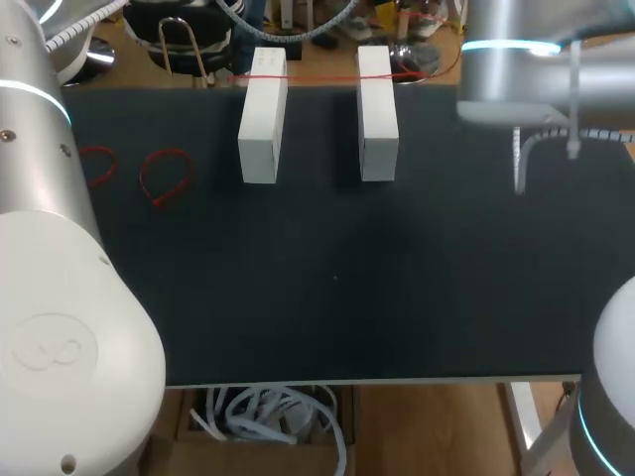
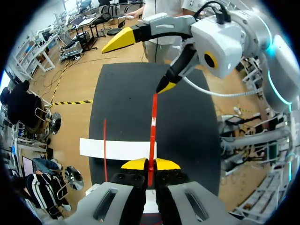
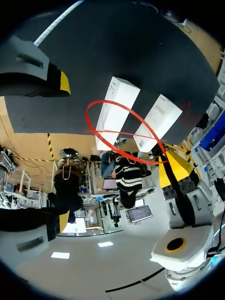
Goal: Grab the tape and strap the tape.
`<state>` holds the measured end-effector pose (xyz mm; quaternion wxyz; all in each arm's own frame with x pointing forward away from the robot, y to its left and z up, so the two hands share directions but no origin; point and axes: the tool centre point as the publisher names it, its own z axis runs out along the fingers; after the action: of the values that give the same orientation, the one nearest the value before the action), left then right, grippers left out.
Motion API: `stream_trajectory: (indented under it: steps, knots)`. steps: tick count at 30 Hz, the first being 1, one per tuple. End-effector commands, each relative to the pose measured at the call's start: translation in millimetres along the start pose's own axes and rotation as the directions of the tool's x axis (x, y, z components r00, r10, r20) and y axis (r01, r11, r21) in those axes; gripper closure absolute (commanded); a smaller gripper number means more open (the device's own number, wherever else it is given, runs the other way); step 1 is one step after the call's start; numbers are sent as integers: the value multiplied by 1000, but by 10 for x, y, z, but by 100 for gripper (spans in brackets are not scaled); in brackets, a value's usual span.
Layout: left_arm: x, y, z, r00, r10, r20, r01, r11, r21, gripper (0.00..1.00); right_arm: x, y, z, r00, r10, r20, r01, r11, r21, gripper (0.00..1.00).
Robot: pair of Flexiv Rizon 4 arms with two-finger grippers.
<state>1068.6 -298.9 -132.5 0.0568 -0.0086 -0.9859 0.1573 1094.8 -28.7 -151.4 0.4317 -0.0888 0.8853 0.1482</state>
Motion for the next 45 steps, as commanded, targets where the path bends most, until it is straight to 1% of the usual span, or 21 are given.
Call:
stream_trajectory:
  steps: [1,12,15,16,18,19,20,21,23,24,27,28,29,30,32,35,37,41,43,44,45]
  knots:
    - [-2,-7,-12,1000,-1,-2,1,1000,-5,100,-67,-35,20,992,-24,-126,14,997,-80,0]
    - [-2,-7,-12,1000,-1,-2,1,1000,-5,100,-76,-20,29,992,-26,-122,15,996,-90,0]
    - [-39,181,-118,999,-35,13,36,994,-101,100,-76,-20,29,992,-26,-122,15,996,-90,0]
    - [-46,273,-159,998,-59,21,61,989,-135,100,-76,-20,29,992,-26,-122,15,996,-90,0]
    - [-42,534,-267,989,-136,53,144,969,-201,100,-76,-20,29,992,-26,-122,15,996,-90,0]
    - [-25,711,-336,980,-185,69,196,951,-239,100,-76,-20,29,992,-26,-122,15,996,-90,0]
    - [3,884,-410,969,-231,92,247,935,-254,100,-76,-20,29,992,-26,-122,15,996,-90,0]
    - [49,1094,-497,949,-292,116,313,908,-278,100,-76,-20,29,992,-26,-122,15,996,-90,0]
    - [170,1522,-658,897,-412,159,440,864,-245,100,-76,-20,29,992,-26,-122,15,996,-90,0]
    - [241,1748,-723,869,-464,174,495,830,-257,100,-76,-20,29,992,-26,-122,15,996,-90,0]
    - [395,2263,-865,812,-552,191,584,770,-257,100,-76,-20,29,992,-26,-122,15,996,-90,0]
    - [424,2418,-897,799,-570,192,602,760,-244,100,-76,-20,29,992,-26,-122,15,996,-90,0]
    - [459,2582,-935,771,-605,196,636,745,-203,100,-76,-20,29,992,-26,-122,15,996,-90,0]
    - [481,2721,-964,753,-630,191,658,728,-194,100,-76,-20,29,992,-26,-122,15,996,-90,0]
    - [490,2947,-1008,737,-648,193,676,702,-225,100,-76,-20,29,992,-26,-122,15,996,-90,0]
    - [480,3247,-1043,723,-665,188,688,669,-281,100,-76,-20,29,992,-26,-122,15,996,-90,0]
    - [488,3442,-1066,705,-685,182,706,656,-266,100,-76,-20,29,992,-26,-122,15,996,-90,0]
    - [511,3808,-1106,688,-704,177,718,623,-311,100,-76,-20,29,992,-26,-122,15,996,-90,0]
    - [527,3933,-1108,676,-717,169,729,619,-292,100,-76,-20,29,992,-26,-122,15,996,-90,0]
    - [529,3988,-1099,678,-717,160,727,624,-287,100,-76,-20,29,992,-26,-122,15,996,-90,0]
    - [523,4037,-1082,690,-710,144,716,637,-286,100,-76,-20,29,992,-26,-122,15,996,-90,0]
